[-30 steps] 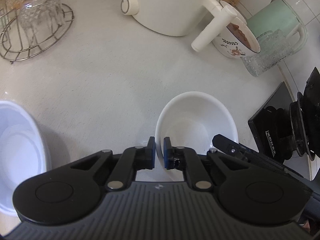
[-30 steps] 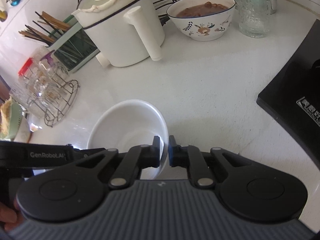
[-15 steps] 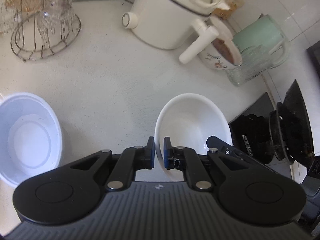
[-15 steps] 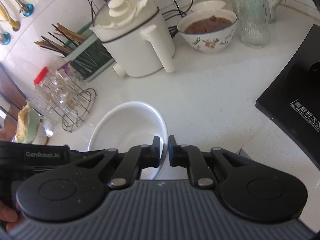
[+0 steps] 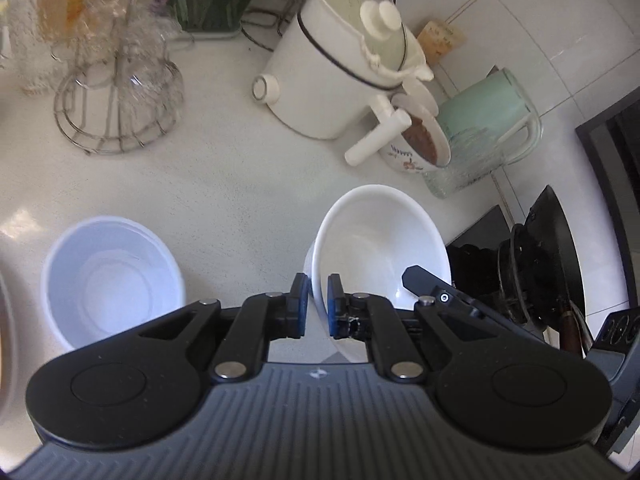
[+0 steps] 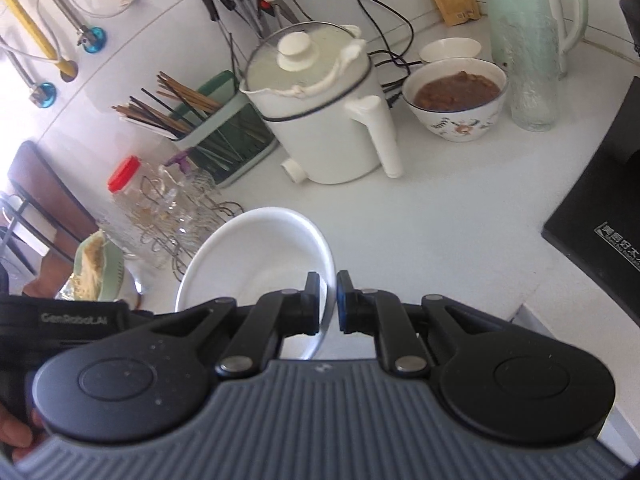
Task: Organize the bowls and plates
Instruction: 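Lift the white bowl with both tools and carry it onto the blue bowls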
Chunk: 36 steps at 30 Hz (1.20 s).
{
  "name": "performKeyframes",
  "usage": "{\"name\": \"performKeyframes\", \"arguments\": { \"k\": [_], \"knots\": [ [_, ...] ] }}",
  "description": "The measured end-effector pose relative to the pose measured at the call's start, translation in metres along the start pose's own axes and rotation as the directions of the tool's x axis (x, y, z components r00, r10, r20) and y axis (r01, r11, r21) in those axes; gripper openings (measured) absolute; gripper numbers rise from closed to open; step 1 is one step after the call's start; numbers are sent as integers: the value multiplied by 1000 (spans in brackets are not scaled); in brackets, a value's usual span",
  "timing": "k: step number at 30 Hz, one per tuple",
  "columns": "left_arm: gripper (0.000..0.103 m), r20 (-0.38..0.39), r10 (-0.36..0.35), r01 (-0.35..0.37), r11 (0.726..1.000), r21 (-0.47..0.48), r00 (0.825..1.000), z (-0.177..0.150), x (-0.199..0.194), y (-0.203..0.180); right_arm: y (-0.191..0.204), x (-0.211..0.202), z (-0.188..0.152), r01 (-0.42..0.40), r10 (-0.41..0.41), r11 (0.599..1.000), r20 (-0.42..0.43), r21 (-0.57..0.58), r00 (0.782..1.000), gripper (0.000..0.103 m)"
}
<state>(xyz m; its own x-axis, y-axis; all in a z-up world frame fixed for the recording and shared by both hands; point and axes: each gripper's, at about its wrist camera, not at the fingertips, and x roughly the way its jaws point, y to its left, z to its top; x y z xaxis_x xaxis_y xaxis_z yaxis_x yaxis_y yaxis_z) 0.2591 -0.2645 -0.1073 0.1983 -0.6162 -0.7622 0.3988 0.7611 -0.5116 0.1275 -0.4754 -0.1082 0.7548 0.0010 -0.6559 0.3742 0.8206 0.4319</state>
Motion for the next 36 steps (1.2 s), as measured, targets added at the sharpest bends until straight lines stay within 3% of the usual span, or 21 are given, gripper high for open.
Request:
{"name": "performKeyframes", "arguments": {
  "k": [14,20,27,36],
  "knots": [
    [10,42,25,-22,998,-59,999,12,-45,46,62,17,4,-43,39,995,-45,-90,998,11],
    [10,49,49,-41,989,-145,998,9,-53,79,83,36,-2,-79,65,987,-102,-141,993,11],
    [10,9,142,-137,965,-224,990,0,-45,119,111,76,-20,-121,70,968,-225,-219,972,12],
    [10,-27,200,-199,934,-296,979,-15,-38,152,127,107,-44,-152,50,945,-329,-289,943,13]
  ]
}}
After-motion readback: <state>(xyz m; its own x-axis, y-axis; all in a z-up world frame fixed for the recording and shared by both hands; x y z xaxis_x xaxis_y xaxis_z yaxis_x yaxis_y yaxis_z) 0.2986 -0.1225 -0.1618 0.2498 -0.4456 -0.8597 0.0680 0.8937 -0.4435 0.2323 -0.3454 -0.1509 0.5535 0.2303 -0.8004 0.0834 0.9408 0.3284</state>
